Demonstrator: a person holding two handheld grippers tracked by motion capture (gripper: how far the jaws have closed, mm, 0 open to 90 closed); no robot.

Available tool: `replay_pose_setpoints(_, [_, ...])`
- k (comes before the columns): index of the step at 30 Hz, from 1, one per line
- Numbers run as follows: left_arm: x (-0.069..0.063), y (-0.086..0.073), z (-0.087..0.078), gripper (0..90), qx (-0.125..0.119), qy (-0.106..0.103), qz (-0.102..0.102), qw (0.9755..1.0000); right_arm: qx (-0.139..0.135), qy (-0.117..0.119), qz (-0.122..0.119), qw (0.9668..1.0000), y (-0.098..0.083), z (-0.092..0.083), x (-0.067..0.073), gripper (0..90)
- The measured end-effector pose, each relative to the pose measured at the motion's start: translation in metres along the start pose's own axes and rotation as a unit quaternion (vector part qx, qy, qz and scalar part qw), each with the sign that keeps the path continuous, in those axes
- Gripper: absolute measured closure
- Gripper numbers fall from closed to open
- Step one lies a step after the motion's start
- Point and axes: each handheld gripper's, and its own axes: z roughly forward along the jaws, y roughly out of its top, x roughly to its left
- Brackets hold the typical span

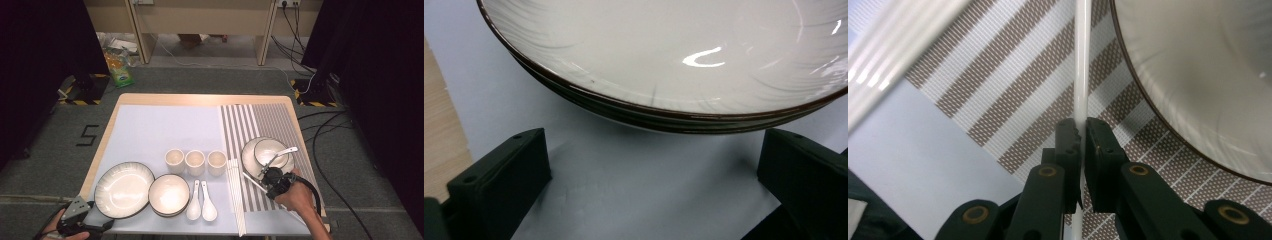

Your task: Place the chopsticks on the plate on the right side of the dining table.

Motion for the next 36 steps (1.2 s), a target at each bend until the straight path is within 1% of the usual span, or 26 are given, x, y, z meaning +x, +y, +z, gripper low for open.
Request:
replay_pose_setpoints(1, [0.0,0.0,0.0,0.0,0.001,-0.001,-0.001,1.0,-0.005,0.003,-0.003,1.0,0.0,-0.002,0.0,84.8])
replay_pose_setpoints(3, [0.0,0.0,0.0,0.0,0.001,0.0,0.001,1.0,-0.022,0.005,-0.004,0.9997,0.0,-0.01,0.001,84.8])
replay_pose_setpoints(5, [0.0,0.0,0.0,0.0,-0.001,0.0,0.001,1.0,-0.041,0.004,0.004,0.9991,-0.002,-0.019,-0.002,84.8])
replay_pose_setpoints(7, [0.0,0.0,0.0,0.0,0.001,-0.001,0.0,1.0,-0.054,0.006,0.004,0.9985,-0.004,-0.026,-0.003,84.8])
replay_pose_setpoints(10, [0.0,0.0,0.0,0.0,0.0,0.0,0.001,1.0,-0.075,-0.001,0.016,0.997,-0.007,-0.039,-0.009,84.8])
replay_pose_setpoints(13, [0.0,0.0,0.0,0.0,0.001,0.0,0.001,1.0,-0.107,-0.001,0.026,0.994,-0.011,-0.054,-0.016,84.8])
replay_pose_setpoints(16, [0.0,0.0,0.0,0.0,0.0,0.0,0.001,1.0,-0.126,-0.007,0.043,0.991,-0.016,-0.065,-0.025,84.8])
replay_pose_setpoints(19, [0.0,0.0,0.0,0.0,0.001,0.0,0.001,1.0,-0.138,-0.01,0.06,0.9886,-0.021,-0.075,-0.035,84.8])
replay_pose_setpoints(22, [0.0,0.0,0.0,0.0,-0.001,0.0,0.001,1.0,-0.15,-0.016,0.076,0.9856,-0.023,-0.081,-0.046,84.8])
replay_pose_setpoints(25, [0.0,0.0,0.0,0.0,0.001,0.0,0.001,1.0,-0.151,-0.019,0.087,0.9845,-0.024,-0.082,-0.054,84.8])
replay_pose_setpoints(26, [0.0,0.0,0.0,0.0,0.0,0.001,0.001,1.0,-0.154,-0.019,0.094,0.9835,-0.024,-0.082,-0.057,84.8])
replay_pose_setpoints(30, [0.0,0.0,0.0,0.0,0.001,0.0,0.001,1.0,-0.153,-0.02,0.104,0.9824,-0.025,-0.08,-0.064,84.8])
replay_pose_setpoints(32, [0.0,0.0,0.0,0.0,-0.001,0.001,0.001,1.0,-0.156,-0.019,0.114,0.9809,-0.026,-0.08,-0.067,84.8])
replay_pose_setpoints(34, [0.0,0.0,0.0,0.0,0.0,0.0,0.0,1.0,-0.158,-0.019,0.118,0.9801,-0.027,-0.081,-0.07,84.8])
replay_pose_setpoints(36, [0.0,0.0,0.0,0.0,0.001,-0.001,0.0,1.0,-0.167,-0.016,0.121,0.9783,-0.028,-0.082,-0.074,84.8])
